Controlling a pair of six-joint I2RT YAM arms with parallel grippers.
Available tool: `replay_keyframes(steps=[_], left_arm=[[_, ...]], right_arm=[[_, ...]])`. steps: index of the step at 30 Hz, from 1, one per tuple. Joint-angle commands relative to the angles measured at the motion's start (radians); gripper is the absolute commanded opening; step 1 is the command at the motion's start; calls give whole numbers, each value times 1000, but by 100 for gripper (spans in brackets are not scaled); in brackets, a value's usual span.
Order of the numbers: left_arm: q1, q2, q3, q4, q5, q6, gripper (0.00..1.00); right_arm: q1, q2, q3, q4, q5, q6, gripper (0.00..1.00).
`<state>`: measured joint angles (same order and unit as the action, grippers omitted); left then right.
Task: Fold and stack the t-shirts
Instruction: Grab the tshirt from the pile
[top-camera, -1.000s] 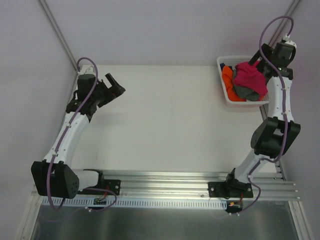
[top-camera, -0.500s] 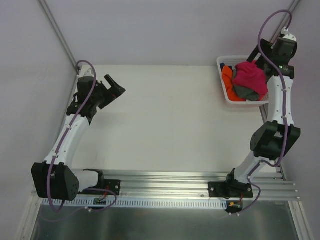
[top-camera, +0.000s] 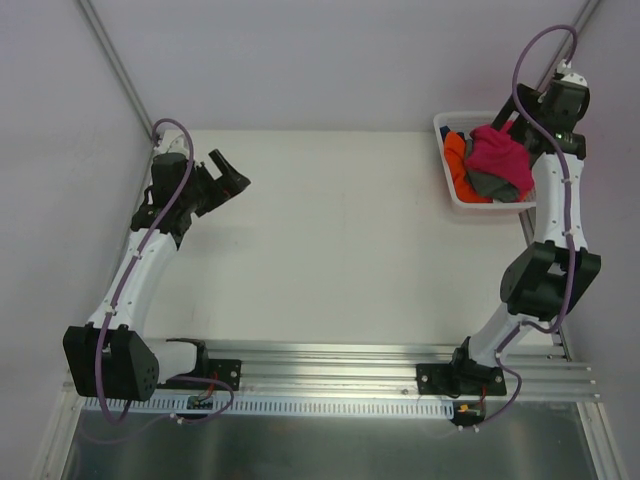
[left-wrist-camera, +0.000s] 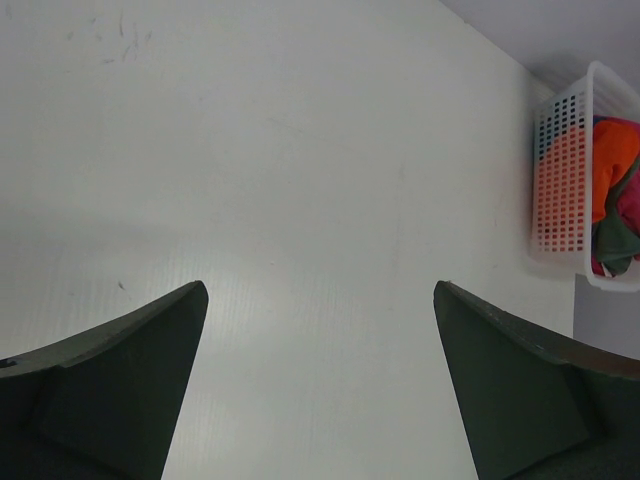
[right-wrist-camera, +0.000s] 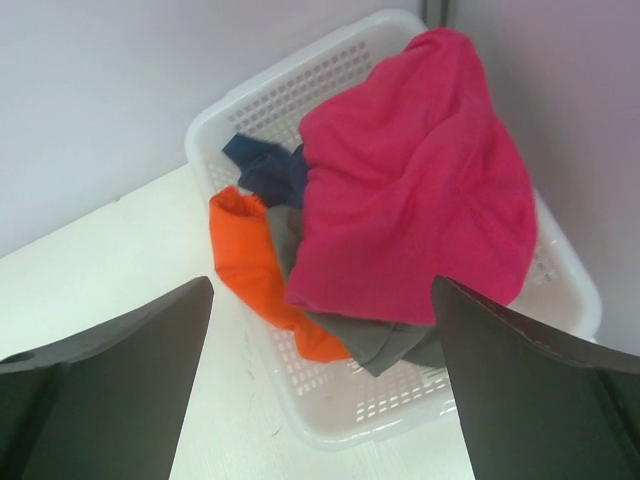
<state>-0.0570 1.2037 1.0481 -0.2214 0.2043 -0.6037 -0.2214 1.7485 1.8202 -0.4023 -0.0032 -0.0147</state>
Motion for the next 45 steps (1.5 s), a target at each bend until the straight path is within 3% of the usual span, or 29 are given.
replay_keyframes(steps=[1,6,16,28,30,31,34,42,45], left_arm=[[9,-27,18,28,53,64,99],[9,-26,13,27,52,123,99],[9,-29,26,27,61,133,99],[9,-119,-33,27,24,125,99],[9,-128,-33,27,27,124,99],[9,-131,-33,25,26,121,99],[9,-142,-34,24,29,116,99],[9,-177,-26,14,29,137,99],[9,-187,-25,5,18,148,99]], right_arm=[[5,26,117,-15,132,-56,96],[-27,210,278,-93,146,-96,96],[-30,385,309,-55,137,-71,96],[-30,456,260,-15,177,-60,97],[-32,453,251,6,167,-62,86],[-32,454,248,11,163,-68,71],[-30,457,249,17,151,-74,47],[-32,465,252,16,140,-80,40],[-32,462,254,13,144,-76,8]])
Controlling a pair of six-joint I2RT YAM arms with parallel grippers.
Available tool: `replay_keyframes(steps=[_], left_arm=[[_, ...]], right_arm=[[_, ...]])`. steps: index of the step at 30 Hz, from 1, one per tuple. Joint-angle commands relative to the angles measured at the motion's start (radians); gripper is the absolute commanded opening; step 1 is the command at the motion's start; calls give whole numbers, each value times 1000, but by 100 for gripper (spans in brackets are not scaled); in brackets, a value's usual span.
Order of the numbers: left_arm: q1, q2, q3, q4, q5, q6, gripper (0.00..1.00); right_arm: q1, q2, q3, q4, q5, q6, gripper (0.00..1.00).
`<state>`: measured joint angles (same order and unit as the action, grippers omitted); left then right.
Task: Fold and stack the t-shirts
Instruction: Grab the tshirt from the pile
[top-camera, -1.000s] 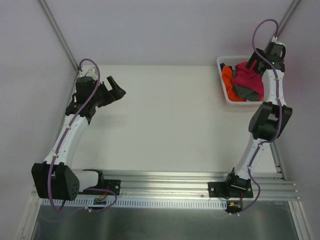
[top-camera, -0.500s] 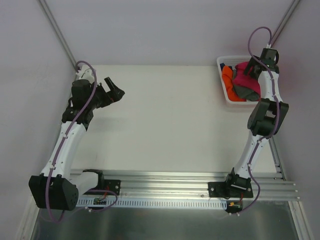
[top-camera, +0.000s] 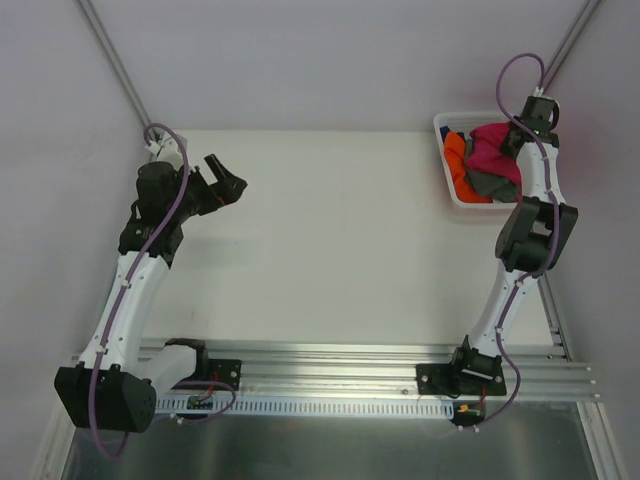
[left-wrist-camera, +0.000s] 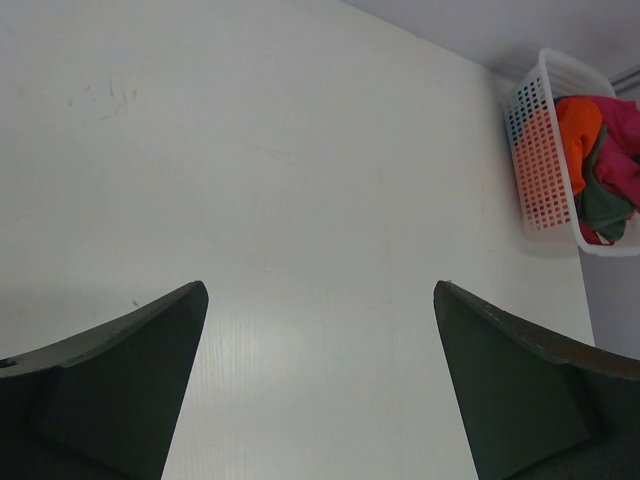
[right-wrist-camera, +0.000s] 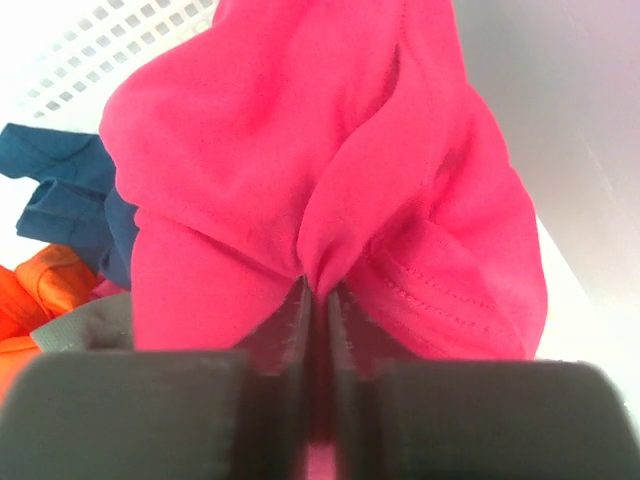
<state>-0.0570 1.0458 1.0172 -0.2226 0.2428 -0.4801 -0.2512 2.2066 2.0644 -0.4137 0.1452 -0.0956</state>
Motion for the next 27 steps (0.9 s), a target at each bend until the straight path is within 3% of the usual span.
replay_keyframes(steps=[1,8,20,27], left_arm=[[9,-30,6,5,-20,26,99],[9,-20,0,3,-16,21,99],[9,52,27,5,56,52,99],[9,88,29,8,73,70,99]], right_arm=[[-2,-1,10,21,-1,8,1],[1,-106,22,53,36,-3,1],[27,-329,270,119,-18,-7,1],[40,-467,267,194,-27,-23,1]])
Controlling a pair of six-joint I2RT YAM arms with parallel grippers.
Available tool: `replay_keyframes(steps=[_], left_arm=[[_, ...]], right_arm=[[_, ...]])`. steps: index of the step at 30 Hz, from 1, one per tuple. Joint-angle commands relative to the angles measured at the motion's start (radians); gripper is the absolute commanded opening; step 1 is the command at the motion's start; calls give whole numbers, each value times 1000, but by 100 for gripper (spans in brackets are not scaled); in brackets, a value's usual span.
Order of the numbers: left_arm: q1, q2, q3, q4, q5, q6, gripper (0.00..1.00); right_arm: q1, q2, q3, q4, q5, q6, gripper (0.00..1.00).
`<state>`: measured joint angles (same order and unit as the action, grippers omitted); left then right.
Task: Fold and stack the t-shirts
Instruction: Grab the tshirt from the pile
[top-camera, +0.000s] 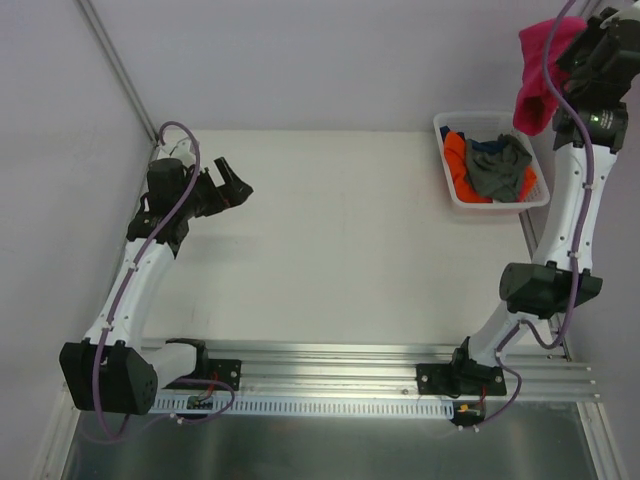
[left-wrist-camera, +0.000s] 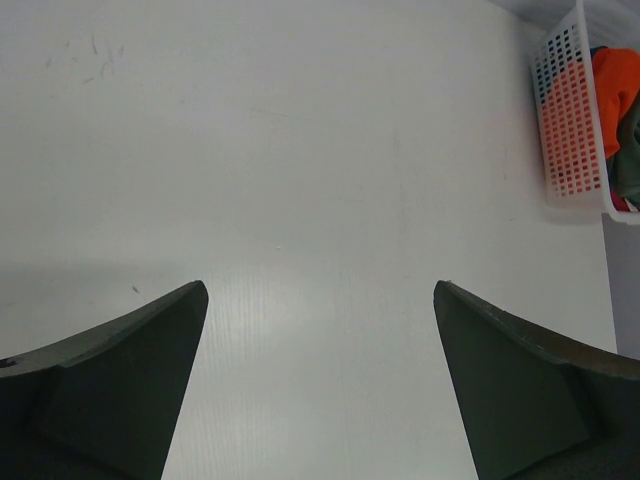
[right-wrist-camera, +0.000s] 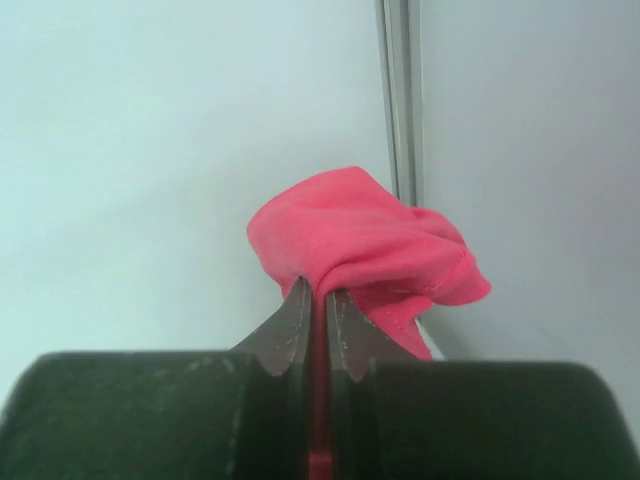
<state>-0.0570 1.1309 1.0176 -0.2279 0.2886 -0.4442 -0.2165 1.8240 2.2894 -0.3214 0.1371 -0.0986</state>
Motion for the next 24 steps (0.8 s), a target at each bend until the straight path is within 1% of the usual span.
replay_keyframes(steps=[1,5,13,24], left_arm=[[9,4,27,13,24,35,99],[9,10,32,18,27,38,99],[9,27,45,18,12,35,99],[9,13,39,16,6,42,99]], right_arm=[[5,-91,44,101,-25,-18,1],[6,-129,19,96,-76,-6,1],[11,-183,-41,82,-108,14,1],[20,-175,-84,51,-129,14,1]])
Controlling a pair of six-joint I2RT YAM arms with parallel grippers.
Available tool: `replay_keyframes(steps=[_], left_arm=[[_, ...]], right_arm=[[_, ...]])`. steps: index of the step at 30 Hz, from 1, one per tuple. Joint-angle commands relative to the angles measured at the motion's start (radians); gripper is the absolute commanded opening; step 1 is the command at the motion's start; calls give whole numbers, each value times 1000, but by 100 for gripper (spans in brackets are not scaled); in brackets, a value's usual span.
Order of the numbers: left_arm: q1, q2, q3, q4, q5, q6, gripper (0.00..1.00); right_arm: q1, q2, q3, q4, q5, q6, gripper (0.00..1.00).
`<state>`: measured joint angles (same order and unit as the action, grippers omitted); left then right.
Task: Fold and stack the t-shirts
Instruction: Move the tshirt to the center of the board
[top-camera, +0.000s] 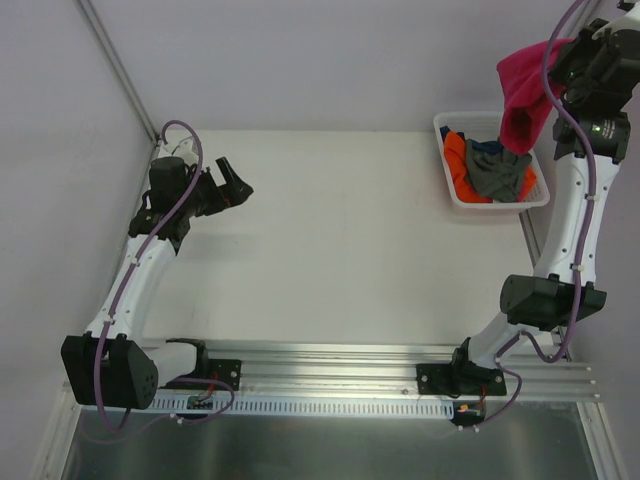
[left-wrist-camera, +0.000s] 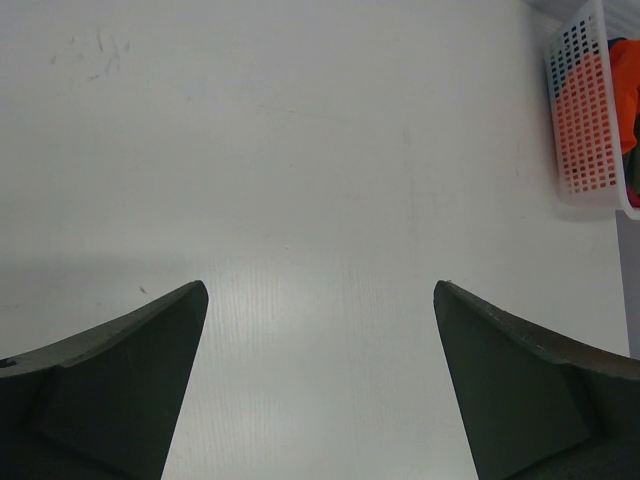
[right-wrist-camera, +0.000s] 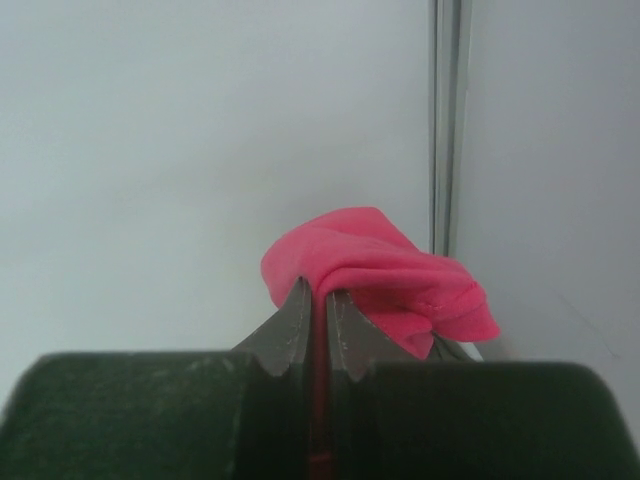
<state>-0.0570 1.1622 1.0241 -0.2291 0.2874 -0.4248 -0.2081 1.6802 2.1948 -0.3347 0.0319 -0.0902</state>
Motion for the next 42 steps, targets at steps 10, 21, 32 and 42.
replay_keyframes(steps=[10,21,32,42], left_arm=[[9,-21,13,17,-11,-11,99],[9,-47,-13,19,-31,-14,99],[83,-62,-48,7,-119,-160,99],[98,-151,-96,-19,-139,-98,99]], right_arm=[[29,-22,11,40,-64,-9,1],[50,-1,16,36,-93,38,1],[487,-79,-131,-1,-151,-14,1],[642,-85,-783,328,-384,98,1]])
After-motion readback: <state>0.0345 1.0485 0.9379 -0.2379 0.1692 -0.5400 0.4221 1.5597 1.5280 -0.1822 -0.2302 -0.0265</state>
